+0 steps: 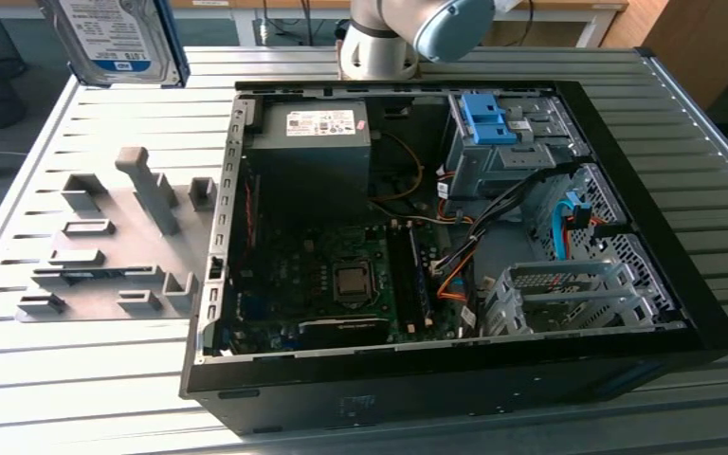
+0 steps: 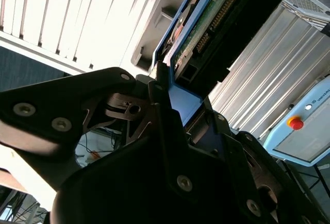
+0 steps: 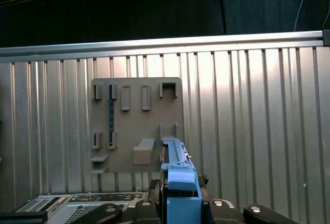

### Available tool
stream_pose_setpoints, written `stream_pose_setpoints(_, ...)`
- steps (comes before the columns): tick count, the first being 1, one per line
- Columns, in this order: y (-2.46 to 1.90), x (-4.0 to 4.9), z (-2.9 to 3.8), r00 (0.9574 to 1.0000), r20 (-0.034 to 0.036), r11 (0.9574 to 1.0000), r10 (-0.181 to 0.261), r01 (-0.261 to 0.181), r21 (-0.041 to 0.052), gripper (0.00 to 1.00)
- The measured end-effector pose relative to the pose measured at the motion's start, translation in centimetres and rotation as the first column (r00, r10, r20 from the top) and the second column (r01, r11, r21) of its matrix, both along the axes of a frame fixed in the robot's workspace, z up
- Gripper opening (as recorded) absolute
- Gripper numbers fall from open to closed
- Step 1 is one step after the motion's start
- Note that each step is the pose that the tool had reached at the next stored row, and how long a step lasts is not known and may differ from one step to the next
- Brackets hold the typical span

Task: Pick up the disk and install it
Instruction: 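Pick up the disk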

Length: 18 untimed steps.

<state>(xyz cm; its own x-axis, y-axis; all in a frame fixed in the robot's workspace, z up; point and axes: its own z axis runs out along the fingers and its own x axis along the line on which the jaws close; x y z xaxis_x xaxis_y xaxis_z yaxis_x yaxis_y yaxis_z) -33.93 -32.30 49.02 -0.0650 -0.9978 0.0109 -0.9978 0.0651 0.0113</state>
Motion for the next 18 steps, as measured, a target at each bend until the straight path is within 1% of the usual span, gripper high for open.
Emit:
stream_pose_setpoints(13,0.00,2.06,0.00,1.0000,0.0000,1.0000,0.000,0.000,0.0000,0.36)
stream_pose_setpoints(18,0.00,2.69,0.00,1.0000,0.0000,1.0000,0.000,0.000,0.0000,0.36)
